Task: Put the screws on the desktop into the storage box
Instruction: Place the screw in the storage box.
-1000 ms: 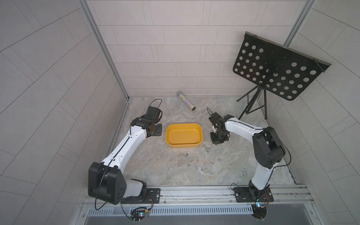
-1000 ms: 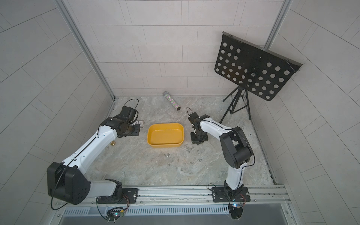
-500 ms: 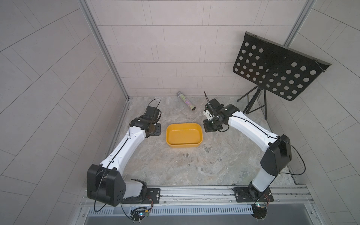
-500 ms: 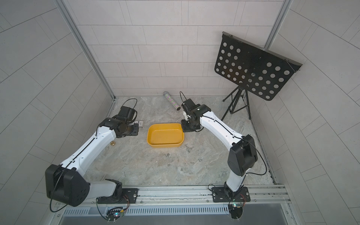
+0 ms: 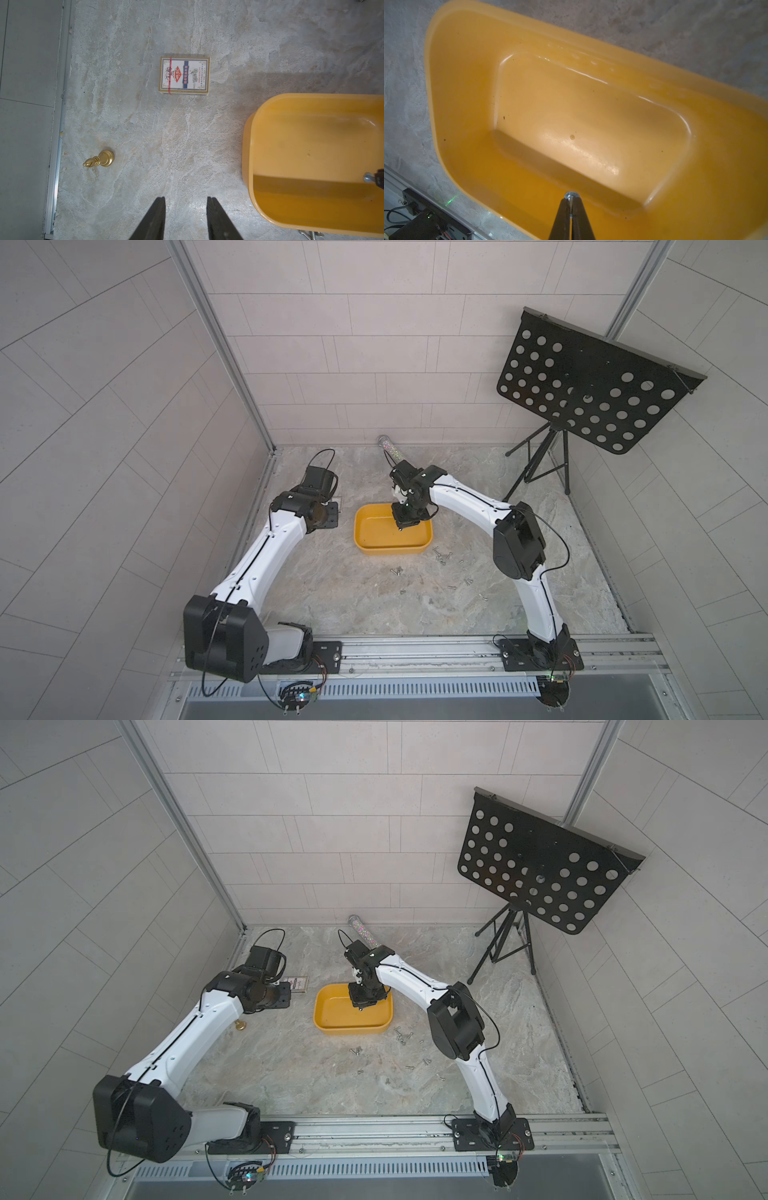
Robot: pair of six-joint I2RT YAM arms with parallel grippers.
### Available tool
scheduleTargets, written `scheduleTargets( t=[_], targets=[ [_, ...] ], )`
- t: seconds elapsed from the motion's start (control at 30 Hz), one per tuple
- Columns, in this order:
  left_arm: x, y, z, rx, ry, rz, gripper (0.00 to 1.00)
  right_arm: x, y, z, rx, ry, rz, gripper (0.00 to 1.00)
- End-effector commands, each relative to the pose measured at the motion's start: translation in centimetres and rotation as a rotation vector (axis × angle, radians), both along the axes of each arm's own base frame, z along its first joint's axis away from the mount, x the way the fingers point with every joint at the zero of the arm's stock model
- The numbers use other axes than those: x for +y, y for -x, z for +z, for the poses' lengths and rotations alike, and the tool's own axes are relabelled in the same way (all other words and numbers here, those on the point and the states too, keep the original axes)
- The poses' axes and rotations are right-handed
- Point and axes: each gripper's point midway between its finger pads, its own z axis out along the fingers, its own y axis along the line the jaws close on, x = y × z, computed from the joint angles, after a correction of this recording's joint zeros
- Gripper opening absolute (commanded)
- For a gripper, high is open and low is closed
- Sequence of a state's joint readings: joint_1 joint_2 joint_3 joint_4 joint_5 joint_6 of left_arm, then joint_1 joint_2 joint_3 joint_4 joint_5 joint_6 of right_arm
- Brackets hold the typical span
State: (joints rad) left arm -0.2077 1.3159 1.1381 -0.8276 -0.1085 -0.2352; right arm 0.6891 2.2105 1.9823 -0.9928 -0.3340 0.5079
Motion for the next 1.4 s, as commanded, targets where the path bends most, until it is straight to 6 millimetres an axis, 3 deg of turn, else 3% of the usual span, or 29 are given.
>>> scheduleTargets(
  t=[0.0, 0.37, 0.6, 0.8, 0.97, 1.13, 1.27, 1.37],
  targets=[
    [0.3, 0.6, 0.0, 0.005, 0.006, 0.012, 0.41, 1.3, 0.0, 0.0, 0.013, 0.003, 0.006, 0.0],
    [0.2, 0.7, -0.2, 0.012, 0.01, 0.008, 0.41, 4.9, -1.2, -2.2, 0.04, 0.0, 0.031, 0.02],
    [0.2, 0.7, -0.2, 0.012, 0.009, 0.008, 0.41, 4.8, -1.1, -1.7, 0.029, 0.012, 0.041, 0.22],
    [0.3, 0.7, -0.3, 0.015, 0.006, 0.009, 0.42, 4.1, -0.9, 0.8, -0.013, 0.017, 0.058, 0.36],
    [0.3, 0.7, -0.4, 0.018, 0.009, 0.008, 0.42, 0.8, -0.2, 4.8, -0.129, 0.064, 0.036, 0.38],
    [-0.1, 0.7, -0.5, 0.021, 0.026, 0.0, 0.42, -4.6, 0.9, 8.3, -0.265, 0.062, -0.07, 0.39],
    [-0.5, 0.6, -0.8, 0.029, 0.043, -0.012, 0.42, -9.7, 2.3, 9.6, -0.295, 0.081, -0.156, 0.38],
    [-0.7, 0.6, -1.0, 0.035, 0.053, -0.017, 0.42, -13.0, 3.5, 9.2, -0.277, 0.106, -0.195, 0.38]
  ],
)
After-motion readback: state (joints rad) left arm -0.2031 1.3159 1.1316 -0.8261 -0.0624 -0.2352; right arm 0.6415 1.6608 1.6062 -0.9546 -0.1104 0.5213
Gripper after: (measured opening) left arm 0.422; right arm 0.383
